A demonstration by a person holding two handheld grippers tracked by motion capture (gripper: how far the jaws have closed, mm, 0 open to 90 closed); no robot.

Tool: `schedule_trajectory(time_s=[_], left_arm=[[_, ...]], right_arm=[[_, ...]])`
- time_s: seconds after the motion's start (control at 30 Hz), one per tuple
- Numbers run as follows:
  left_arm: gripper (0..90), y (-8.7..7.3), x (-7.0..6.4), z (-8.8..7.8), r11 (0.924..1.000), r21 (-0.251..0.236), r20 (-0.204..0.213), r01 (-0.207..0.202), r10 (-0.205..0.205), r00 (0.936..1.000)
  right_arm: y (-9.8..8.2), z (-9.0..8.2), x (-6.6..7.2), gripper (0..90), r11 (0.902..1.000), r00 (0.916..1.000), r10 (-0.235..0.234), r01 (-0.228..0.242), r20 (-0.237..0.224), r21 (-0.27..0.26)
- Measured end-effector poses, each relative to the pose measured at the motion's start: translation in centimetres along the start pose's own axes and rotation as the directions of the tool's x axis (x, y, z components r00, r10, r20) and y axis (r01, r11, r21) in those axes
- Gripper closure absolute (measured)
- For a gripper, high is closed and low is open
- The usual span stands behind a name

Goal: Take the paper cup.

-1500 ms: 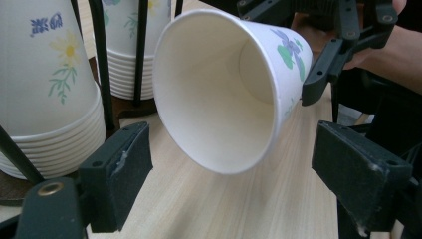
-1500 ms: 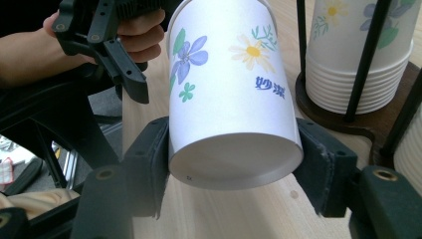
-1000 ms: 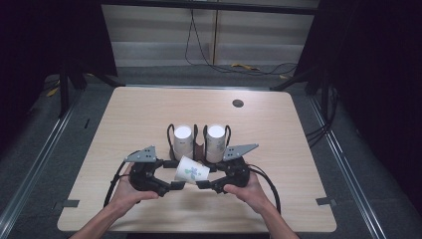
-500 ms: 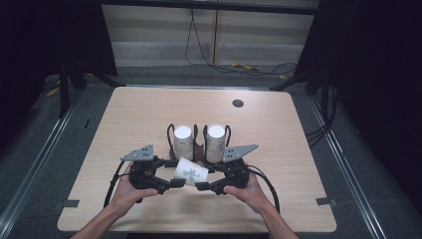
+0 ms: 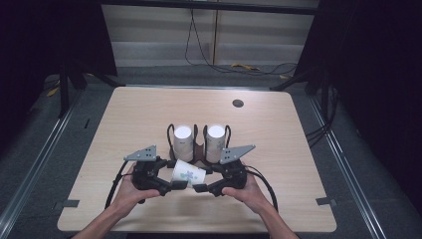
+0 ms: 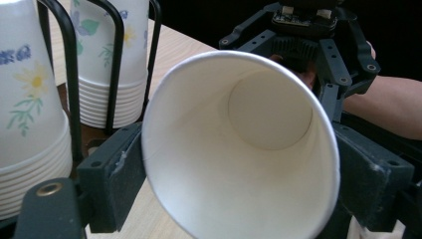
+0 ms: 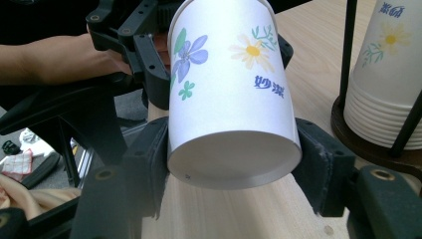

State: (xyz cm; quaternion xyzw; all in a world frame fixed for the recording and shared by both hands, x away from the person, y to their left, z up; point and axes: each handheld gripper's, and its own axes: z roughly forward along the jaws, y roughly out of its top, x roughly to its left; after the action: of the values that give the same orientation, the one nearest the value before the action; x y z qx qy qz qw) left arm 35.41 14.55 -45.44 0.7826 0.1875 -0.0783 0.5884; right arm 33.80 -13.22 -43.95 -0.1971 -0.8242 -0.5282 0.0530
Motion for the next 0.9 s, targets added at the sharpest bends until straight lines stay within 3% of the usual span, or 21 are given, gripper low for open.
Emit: schedule_trajectory(time_s=[0.37, 0.6, 0.9], left_arm=[[14.5, 0.10, -0.43, 0.41, 0.9988, 0.025, 0.010, -0.042, 0.042, 0.9991], [15.4, -0.10, -0.28, 0.37, 0.9997, 0.008, 0.028, -0.025, 0.025, 0.9993], [21.5, -0.20, -0.43, -0.02, 0.9984, 0.007, 0.043, -0.055, 0.055, 0.9975]], right_arm=[[0.20, 0.23, 0.44, 36.9, 0.9994, 0.9996, -0.028, 0.028, -0.005, 0.021], [0.32, 0.33, 0.24, 36.9, 0.9988, 0.9991, -0.034, 0.035, -0.027, 0.034], [0.27, 0.54, 0.28, 33.1, 0.9978, 0.9990, -0.037, 0.038, -0.025, 0.055]])
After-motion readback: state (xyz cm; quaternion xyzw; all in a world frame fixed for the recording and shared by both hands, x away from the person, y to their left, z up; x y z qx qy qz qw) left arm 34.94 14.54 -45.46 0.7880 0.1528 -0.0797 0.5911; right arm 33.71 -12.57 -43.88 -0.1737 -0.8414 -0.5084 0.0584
